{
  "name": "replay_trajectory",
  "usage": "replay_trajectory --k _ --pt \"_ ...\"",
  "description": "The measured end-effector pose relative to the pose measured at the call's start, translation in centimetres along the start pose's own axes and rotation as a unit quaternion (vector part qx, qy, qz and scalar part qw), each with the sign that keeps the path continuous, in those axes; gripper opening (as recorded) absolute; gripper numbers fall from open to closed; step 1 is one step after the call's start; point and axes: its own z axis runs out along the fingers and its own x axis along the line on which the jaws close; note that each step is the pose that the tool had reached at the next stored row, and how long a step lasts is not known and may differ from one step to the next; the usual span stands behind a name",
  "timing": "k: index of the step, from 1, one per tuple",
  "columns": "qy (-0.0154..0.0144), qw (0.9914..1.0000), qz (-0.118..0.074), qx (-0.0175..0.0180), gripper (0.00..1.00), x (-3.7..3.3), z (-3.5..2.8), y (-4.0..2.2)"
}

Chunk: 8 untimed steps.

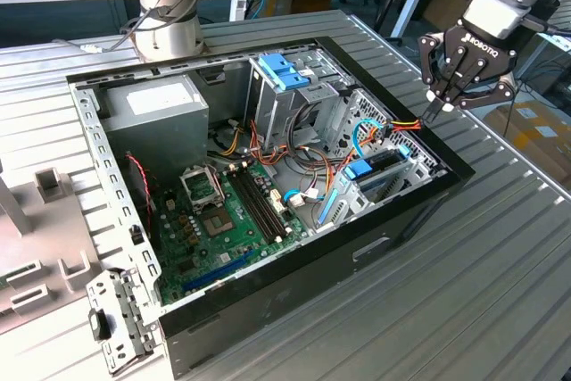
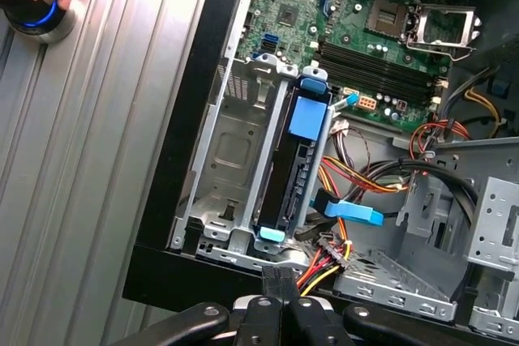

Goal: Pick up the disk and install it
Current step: 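Insert the first disk wire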

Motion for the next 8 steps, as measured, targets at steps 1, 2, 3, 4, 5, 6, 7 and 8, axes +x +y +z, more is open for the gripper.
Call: replay_trajectory --k 1,2,3,4,5,6,7,8 --pt "0.0001 1.00000 -0.002 0.0000 0.11 0.00 0.00 0.00" --pt "0.0001 0.99999 -0.003 -0.0001 0.11 0.00 0.00 0.00" --pt "0.0002 0.99999 -0.005 -0.0001 0.11 0.00 0.00 0.00" --pt "0.0002 0.99998 -0.007 -0.0002 0.11 0.00 0.00 0.00" --pt "0.0003 0.99996 -0.009 -0.0002 0.11 0.00 0.00 0.00" --pt "0.0004 0.99993 -0.012 -0.0003 0.11 0.00 0.00 0.00" --pt "0.0005 0.99990 -0.014 -0.0003 0.11 0.00 0.00 0.00" --pt "0.0006 0.99986 -0.017 -0.0004 0.11 0.00 0.00 0.00"
